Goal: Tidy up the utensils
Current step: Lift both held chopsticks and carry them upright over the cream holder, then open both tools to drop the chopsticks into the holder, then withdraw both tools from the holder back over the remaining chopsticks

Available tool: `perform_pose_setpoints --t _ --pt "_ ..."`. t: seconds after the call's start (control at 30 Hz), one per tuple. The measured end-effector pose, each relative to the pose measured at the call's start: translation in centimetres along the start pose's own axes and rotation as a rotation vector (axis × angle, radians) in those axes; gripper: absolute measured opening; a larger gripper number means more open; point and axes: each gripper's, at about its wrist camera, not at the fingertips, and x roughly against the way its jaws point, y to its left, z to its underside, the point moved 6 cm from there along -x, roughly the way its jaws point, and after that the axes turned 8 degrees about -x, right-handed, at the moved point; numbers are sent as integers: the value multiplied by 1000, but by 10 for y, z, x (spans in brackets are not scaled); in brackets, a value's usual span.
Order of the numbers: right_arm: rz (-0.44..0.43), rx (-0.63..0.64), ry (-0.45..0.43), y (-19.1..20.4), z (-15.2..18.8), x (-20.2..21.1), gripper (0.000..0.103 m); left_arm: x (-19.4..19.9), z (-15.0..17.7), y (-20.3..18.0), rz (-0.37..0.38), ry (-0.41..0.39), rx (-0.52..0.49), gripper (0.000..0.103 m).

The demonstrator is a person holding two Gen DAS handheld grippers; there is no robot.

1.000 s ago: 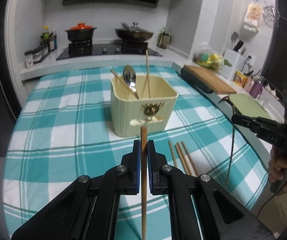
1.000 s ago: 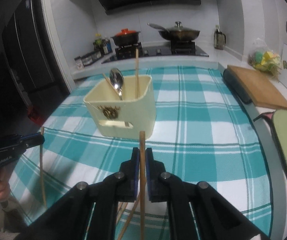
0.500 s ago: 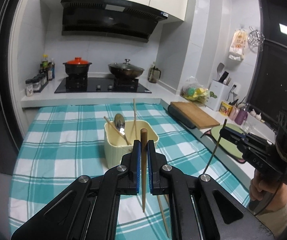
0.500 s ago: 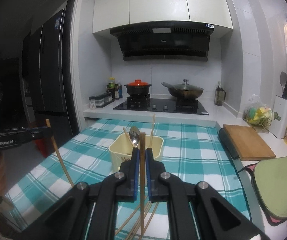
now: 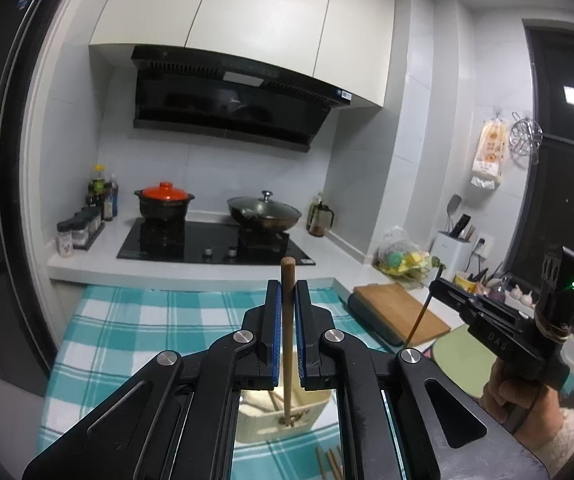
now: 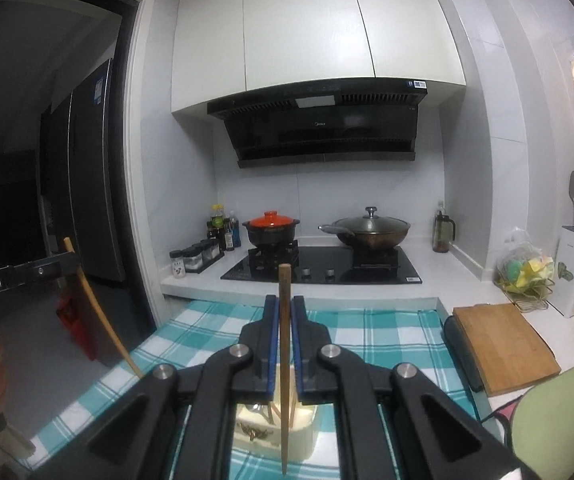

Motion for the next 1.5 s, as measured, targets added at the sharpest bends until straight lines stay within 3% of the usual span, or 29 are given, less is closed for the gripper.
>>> perform_pose_setpoints --t 0.2,0.37,0.83,0.9,0.93,0.97,1.0,1.03,1.07,1.17,1.3,1.5 --pt "-15 -15 -37 3 -24 -44 6 -50 -2 14 -38 14 -2 5" --pt "-29 -18 2 0 -10 -94 6 -98 22 24 -47 91 13 5" --pt "-84 -62 408 -16 100 -219 7 -197 117 39 -45 361 60 5" --pt "-78 -56 438 -14 109 -228 7 -205 126 42 -62 394 66 8" --pt "-71 -59 449 -13 112 -232 9 -206 129 44 -73 409 68 15" --pt "-67 -68 457 -12 113 -235 14 -206 131 45 -81 424 69 28" --pt "-69 -81 459 -11 112 -236 26 -204 131 47 -87 431 68 35" --pt "-70 -101 455 -12 108 -234 37 -198 130 47 -94 430 62 48" --pt "-69 -120 445 -13 103 -230 41 -189 128 48 -106 422 46 61" --pt "-77 -133 413 -14 84 -210 43 -155 122 47 -144 408 -23 78" --pt "-64 -85 401 -18 69 -167 43 -103 141 45 -155 464 -127 91" --pt "10 103 439 -30 99 -81 44 -21 228 21 -164 613 -284 93"
